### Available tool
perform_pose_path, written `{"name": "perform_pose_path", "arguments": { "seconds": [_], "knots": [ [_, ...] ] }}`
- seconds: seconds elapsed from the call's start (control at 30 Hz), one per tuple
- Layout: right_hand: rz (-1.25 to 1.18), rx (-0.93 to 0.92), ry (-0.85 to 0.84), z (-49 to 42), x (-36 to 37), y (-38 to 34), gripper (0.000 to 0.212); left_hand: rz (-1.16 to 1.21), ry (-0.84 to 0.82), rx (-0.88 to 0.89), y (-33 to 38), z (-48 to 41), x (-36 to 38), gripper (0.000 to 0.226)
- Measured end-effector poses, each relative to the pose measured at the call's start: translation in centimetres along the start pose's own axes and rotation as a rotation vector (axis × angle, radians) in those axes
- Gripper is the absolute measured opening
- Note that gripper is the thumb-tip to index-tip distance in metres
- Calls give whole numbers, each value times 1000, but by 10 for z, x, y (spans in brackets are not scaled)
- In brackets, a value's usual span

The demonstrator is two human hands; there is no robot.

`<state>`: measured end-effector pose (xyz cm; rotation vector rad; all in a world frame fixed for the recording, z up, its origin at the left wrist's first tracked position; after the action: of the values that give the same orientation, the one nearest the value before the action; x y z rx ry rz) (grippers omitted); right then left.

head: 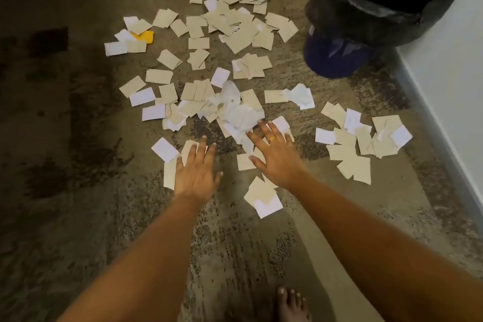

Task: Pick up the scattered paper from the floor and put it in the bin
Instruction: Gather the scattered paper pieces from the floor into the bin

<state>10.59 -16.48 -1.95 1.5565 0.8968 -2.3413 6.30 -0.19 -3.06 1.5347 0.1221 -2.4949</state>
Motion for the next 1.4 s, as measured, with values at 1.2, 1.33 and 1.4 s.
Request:
{"name": "perform_pose_path", "arguments": {
  "seconds": [1.2,1.33,1.4],
  "knots": [
    [408,-232,-340,-26,138,104,57,86,-94,-93,-80,-96,137,79],
    [414,-28,-276,-27,124,123,52,121,-102,-68,-75,-108,139,79],
    [386,54,-239,-23,119,132,50,153,-102,-51,-66,-115,137,78]
  ]
}}
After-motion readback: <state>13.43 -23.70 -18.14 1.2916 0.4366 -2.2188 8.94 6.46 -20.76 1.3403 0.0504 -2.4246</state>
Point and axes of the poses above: each hand's wrist, its own z-axis away from the middle knuckle, its own x-axis out of the palm, y = z × x, the point moved 7 cm from there along -z, towards the middle knuckle, and after that the axes turned 12 degrees about -x, right-handed, at the moved point
